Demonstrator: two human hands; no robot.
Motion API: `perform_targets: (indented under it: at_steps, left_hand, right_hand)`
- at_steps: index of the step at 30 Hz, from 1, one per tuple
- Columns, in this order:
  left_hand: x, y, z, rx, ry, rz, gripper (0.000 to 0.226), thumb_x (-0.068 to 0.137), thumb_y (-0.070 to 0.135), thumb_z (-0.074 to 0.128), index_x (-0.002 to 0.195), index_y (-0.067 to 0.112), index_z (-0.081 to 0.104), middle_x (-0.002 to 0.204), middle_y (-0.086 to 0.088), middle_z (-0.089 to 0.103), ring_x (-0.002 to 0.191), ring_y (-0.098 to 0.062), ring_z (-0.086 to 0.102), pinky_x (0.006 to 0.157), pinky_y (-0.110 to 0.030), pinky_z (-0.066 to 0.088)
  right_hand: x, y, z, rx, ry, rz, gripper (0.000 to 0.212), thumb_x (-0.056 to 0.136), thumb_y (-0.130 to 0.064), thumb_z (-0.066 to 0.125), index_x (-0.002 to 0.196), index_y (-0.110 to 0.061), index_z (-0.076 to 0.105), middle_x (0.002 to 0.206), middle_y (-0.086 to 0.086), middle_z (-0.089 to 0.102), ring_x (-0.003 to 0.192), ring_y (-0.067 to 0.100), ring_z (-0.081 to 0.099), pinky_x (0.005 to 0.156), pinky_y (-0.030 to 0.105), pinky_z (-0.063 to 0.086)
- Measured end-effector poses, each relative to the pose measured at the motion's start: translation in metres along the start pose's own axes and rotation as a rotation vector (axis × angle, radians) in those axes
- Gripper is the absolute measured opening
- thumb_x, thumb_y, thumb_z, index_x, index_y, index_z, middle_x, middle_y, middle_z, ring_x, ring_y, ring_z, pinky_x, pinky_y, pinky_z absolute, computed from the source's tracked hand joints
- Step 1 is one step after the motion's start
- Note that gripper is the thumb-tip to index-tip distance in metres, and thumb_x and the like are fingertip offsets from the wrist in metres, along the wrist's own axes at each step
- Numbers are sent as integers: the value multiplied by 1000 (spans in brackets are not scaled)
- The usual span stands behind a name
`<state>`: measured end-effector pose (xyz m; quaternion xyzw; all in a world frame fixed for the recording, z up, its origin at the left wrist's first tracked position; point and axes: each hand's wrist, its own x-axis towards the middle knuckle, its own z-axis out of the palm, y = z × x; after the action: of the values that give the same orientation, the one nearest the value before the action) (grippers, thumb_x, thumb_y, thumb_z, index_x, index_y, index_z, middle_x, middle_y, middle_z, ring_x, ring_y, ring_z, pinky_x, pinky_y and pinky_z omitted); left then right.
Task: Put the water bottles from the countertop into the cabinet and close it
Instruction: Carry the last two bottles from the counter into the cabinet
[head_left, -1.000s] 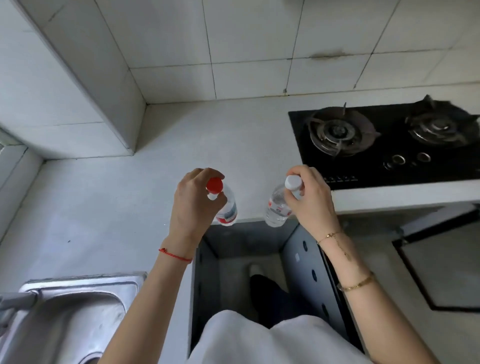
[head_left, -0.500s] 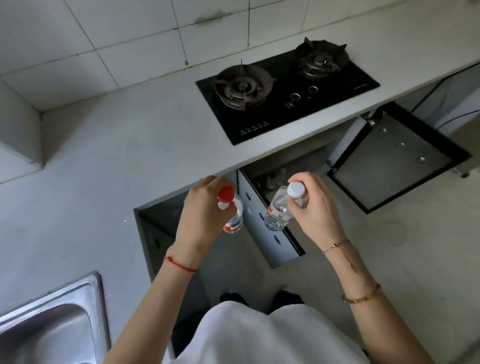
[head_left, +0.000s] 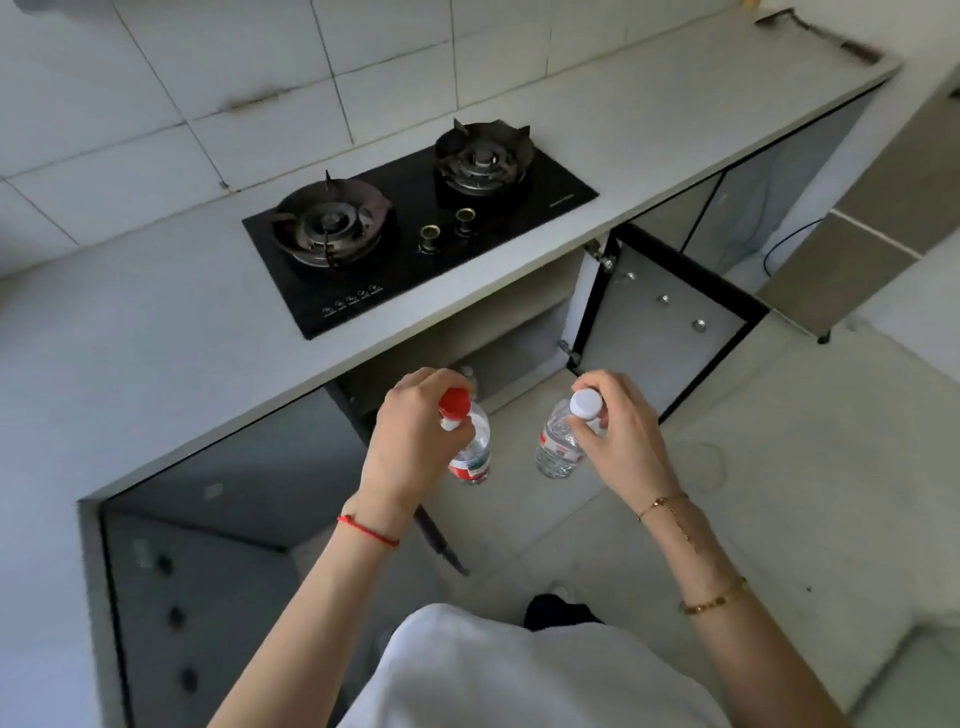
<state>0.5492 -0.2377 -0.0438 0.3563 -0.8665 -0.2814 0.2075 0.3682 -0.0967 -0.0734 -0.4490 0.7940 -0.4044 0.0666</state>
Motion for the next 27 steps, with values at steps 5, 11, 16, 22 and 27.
perform_targets:
  at_steps: [5,11,16,22,27]
  left_hand:
    - [44,41,65,-19,47,-38,33,74,7,77,104,17,68,105,0,68,89,-12,61,78,-22,55]
    - [106,61,124,-51,37,-65,27,76,6,74,101,16,71,102,1,69,86,-14,64,78,-28,56]
    - [165,53,172,-59,16,-148,27,77,6,72,102,17,72,103,2,70,90,-15,65,81,-28,56]
    - [238,26,232,-84,-2,-277,25,75,5,71,99,13,73,102,-2,70,91,-19,65,82,-30,54]
    - [296,-10,282,-105,5,-415,24,74,3,71,96,12,72,99,-4,69,88,-21,65,77,-25,51]
  right_hand:
    - [45,67,-36,-14,-68,-25,27,78,-1,63,97,-18,53,98,-3,54,91,14,50,77,26,44]
    - [107,125,-47,-5,-106,4,27,78,-1,64,98,-17,53,98,-2,53,89,13,48,75,18,38]
    - [172,167,-32,-15,-190,26,31,78,0,67,100,-17,52,102,1,53,91,15,50,75,20,40]
    - [257,222,13,-96,-303,1,29,79,-3,69,97,-14,50,100,1,55,90,15,51,71,18,36]
    - [318,266,59,-66,-350,52,29,77,2,68,98,-11,53,101,-1,52,90,17,53,68,11,36]
